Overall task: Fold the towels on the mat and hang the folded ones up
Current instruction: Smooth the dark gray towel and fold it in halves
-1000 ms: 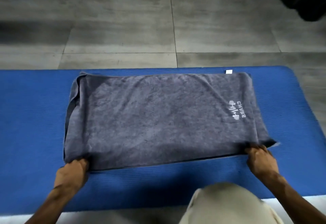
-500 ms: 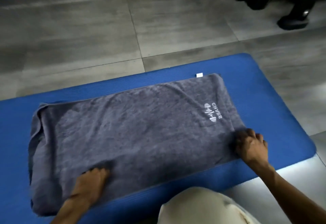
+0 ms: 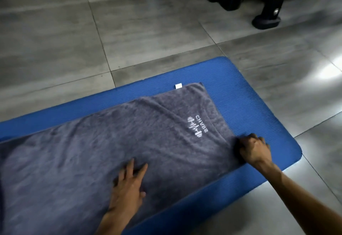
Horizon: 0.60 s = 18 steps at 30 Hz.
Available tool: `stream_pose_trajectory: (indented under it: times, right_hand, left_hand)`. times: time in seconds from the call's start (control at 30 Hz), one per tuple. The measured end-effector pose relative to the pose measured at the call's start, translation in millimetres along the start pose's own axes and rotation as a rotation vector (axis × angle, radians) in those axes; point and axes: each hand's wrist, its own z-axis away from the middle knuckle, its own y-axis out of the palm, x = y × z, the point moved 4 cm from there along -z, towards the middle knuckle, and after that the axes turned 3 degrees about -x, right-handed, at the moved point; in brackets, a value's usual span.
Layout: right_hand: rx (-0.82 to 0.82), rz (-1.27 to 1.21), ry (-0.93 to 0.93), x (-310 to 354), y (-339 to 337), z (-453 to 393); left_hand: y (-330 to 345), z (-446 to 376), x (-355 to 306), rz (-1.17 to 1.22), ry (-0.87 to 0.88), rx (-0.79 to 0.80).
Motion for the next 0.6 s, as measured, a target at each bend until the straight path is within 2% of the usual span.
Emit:
stream_pose_trajectory:
  times: [0.07, 0.17, 0.23, 0.33, 0.47, 0.6]
  right_hand:
    - [-0.059, -0.026, -0.049, 26.7, -11.4, -17.5]
    - [-0.091, -0.342, -0.143, 72.5, -28.3, -62.4]
    - [-0.066, -0.458, -0.233, 107.0, -35.4, -99.1]
    - [0.045, -0.407, -0.181, 144.5, -34.5, -154.9]
    - [0.121, -0.341, -0.056, 161.9, -31.3, -207.1]
    - [0.065, -0.371, -0.108, 171.1, -41.4, -213.4]
  left_hand:
    - [-1.8, -6.5, -3.1, -0.005, -0.05, 0.082]
    - [11.7, -13.7, -4.9, 0.029, -0.093, 0.231]
    - [14.5, -15.8, -6.4, 0.016, -0.071, 0.269]
    - [17.9, -16.8, -5.5, 0.012, -0.054, 0.281]
    - [15.2, -17.8, -5.8, -0.031, -0.023, 0.288]
    - [13.8, -19.8, -6.6, -0.038, -0.023, 0.295]
